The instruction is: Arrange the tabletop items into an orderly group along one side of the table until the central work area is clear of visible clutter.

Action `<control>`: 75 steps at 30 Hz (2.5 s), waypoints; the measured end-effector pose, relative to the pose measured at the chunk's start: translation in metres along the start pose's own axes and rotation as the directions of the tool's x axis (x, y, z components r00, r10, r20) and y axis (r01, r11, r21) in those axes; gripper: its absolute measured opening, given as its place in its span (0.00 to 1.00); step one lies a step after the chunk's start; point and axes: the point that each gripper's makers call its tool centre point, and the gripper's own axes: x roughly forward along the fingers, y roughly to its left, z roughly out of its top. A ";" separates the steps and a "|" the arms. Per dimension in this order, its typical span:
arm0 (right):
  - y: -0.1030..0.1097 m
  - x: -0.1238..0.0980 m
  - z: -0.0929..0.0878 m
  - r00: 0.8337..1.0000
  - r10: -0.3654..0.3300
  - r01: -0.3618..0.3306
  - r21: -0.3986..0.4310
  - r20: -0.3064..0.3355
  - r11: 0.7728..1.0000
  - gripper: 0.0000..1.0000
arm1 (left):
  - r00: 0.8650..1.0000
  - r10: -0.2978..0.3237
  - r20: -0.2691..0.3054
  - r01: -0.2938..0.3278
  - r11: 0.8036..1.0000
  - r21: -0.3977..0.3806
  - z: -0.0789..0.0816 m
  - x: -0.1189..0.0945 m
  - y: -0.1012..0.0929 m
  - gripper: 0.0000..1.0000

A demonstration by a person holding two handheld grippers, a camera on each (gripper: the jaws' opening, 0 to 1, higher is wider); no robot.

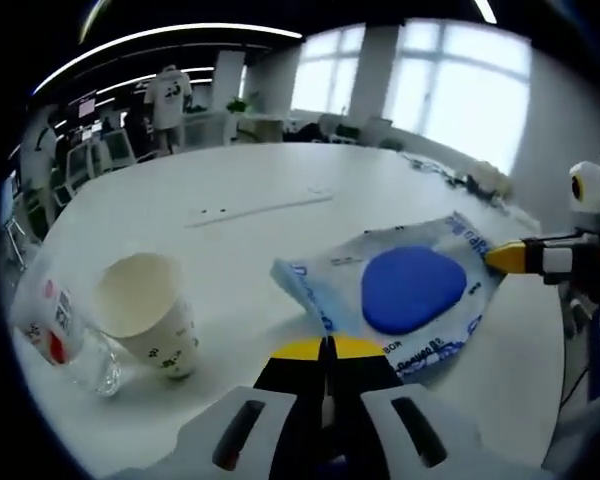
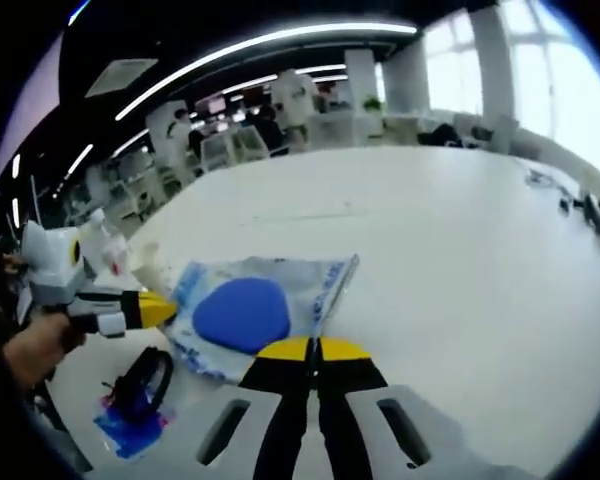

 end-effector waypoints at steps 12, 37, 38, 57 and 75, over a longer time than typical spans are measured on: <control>0.005 0.024 0.005 0.999 0.049 -0.049 0.001 -0.016 0.999 0.00 | 0.999 0.050 0.015 -0.050 0.998 -0.034 0.000 0.004 0.014 0.00; 0.004 0.077 0.009 0.989 0.148 -0.146 0.107 -0.006 0.983 0.00 | 0.979 0.195 0.054 -0.195 0.981 -0.007 -0.001 0.014 0.043 0.01; 0.004 0.079 0.008 0.989 0.150 -0.148 0.112 -0.010 0.983 0.00 | 0.979 0.197 0.051 -0.197 0.980 -0.007 -0.002 0.015 0.044 0.01; 0.011 0.100 -0.008 0.985 0.169 -0.170 -0.034 -0.024 0.985 0.00 | 0.956 0.286 0.060 -0.284 0.958 -0.040 -0.011 0.026 0.062 0.01; 0.005 0.106 -0.010 0.990 0.142 -0.141 -0.124 -0.001 0.982 0.01 | 0.951 0.303 0.067 -0.302 0.953 -0.022 -0.014 0.028 0.063 0.03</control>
